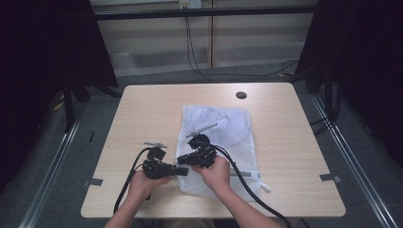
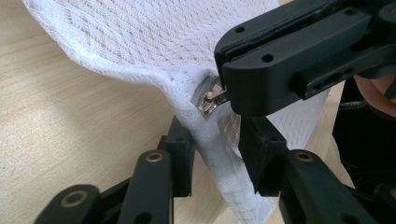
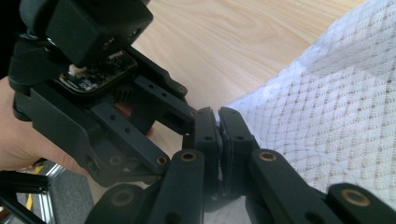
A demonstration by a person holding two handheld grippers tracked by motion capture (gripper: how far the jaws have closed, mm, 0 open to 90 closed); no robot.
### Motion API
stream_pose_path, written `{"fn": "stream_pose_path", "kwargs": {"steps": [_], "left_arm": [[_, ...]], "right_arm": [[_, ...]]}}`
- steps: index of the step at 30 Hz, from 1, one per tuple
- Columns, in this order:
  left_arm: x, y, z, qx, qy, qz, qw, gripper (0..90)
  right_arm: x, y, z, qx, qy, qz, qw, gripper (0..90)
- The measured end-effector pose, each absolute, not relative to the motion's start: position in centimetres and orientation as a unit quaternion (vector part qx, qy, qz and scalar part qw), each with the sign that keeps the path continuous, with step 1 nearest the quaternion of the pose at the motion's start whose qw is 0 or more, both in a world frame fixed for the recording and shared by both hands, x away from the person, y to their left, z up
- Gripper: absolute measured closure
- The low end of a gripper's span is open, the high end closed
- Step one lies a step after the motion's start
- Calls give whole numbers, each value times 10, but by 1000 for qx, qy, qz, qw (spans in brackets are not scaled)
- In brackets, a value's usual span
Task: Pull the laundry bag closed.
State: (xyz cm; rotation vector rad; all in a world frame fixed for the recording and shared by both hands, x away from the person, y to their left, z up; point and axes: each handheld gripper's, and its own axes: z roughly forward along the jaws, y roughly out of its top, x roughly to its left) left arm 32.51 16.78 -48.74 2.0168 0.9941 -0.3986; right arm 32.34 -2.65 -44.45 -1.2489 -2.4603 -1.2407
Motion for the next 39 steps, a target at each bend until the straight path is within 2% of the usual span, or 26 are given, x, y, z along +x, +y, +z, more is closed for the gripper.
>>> {"fn": "stream_pose_path", "kwargs": {"steps": [9, 13, 19, 20, 24, 31, 39], "left_arm": [[324, 166, -487, 800, 394, -156, 424, 646], [325, 166, -488, 799, 391, -159, 429, 680], [326, 166, -488, 788, 402, -170, 435, 783], [326, 167, -487, 787, 403, -170, 436, 851], [328, 170, -486, 778, 417, -187, 431, 878], [330, 172, -484, 775, 428, -206, 418, 882], [330, 172, -484, 777, 431, -196, 414, 884]], "right_arm": [[323, -27, -443, -413, -808, -415, 63, 872], [323, -27, -443, -413, -808, -415, 64, 871], [323, -28, -442, -414, -808, -415, 63, 871], [323, -29, -441, -413, -807, -418, 62, 871], [323, -31, -441, -413, -805, -420, 64, 871], [322, -33, -442, -415, -803, -422, 72, 872], [322, -39, -445, -419, -798, -426, 81, 873]]}}
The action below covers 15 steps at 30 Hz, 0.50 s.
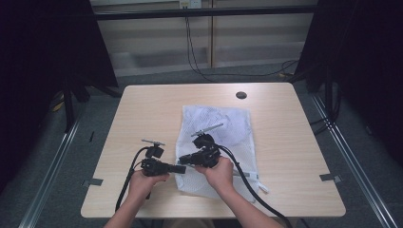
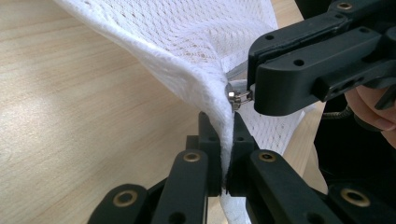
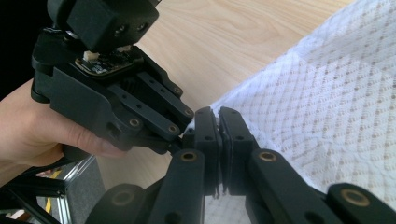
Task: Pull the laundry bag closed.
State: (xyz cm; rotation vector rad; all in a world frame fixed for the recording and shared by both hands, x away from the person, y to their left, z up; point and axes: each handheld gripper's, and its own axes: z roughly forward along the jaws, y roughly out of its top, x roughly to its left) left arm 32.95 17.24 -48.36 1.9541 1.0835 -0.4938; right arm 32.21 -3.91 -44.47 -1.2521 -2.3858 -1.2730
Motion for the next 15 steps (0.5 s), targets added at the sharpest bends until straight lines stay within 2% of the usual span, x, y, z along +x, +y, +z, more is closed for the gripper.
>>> {"fn": "stream_pose_path", "kwargs": {"steps": [15], "left_arm": [[328, 174, -482, 782, 433, -185, 409, 885]], "right_arm": [[321, -45, -446, -415, -798, -427, 86, 873]]}}
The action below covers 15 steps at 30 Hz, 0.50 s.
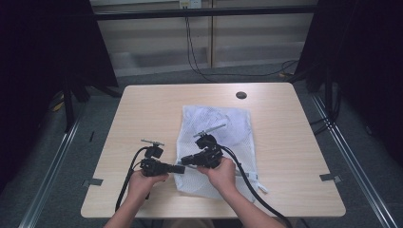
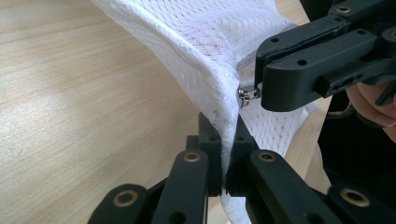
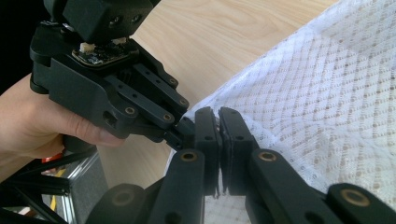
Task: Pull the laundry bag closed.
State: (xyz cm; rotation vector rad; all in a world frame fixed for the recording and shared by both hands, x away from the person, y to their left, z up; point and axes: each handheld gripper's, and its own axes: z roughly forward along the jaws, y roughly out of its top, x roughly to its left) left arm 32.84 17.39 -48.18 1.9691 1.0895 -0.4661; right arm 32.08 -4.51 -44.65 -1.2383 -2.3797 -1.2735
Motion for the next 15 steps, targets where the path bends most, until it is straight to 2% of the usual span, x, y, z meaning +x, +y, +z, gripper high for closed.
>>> {"fn": "stream_pose_path", "kwargs": {"steps": [15], "left_arm": [[329, 179, -479, 772, 439, -186, 420, 885]], "right_arm": [[321, -56, -448, -423, -796, -426, 83, 873]]}}
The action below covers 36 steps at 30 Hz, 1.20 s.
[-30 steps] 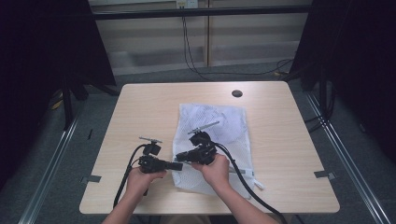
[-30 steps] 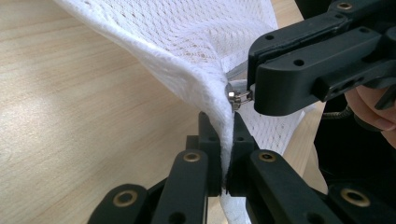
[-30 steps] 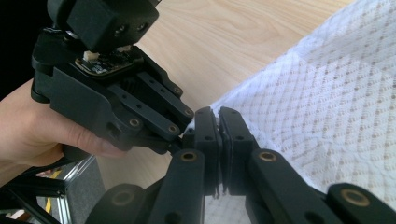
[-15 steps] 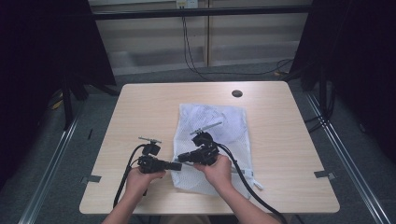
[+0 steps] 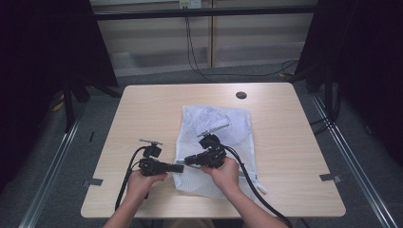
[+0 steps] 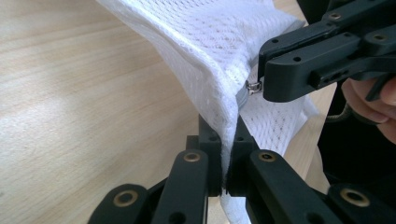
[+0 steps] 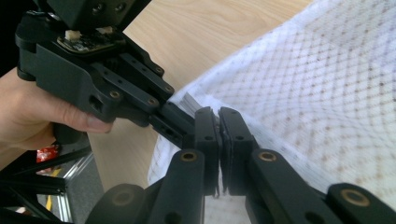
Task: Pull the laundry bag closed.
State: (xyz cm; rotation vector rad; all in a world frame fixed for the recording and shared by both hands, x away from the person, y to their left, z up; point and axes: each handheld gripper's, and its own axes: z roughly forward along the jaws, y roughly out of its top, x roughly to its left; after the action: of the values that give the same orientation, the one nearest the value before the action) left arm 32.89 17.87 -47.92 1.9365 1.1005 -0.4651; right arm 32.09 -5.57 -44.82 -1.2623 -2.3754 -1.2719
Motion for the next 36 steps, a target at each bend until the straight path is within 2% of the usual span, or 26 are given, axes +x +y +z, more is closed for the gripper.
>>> {"fn": "stream_pose_path", "kwargs": {"steps": [36], "left_arm": [[330, 183, -479, 770, 444, -185, 418, 885]], "right_arm": [[319, -80, -451, -431, -797, -417, 77, 873]]}}
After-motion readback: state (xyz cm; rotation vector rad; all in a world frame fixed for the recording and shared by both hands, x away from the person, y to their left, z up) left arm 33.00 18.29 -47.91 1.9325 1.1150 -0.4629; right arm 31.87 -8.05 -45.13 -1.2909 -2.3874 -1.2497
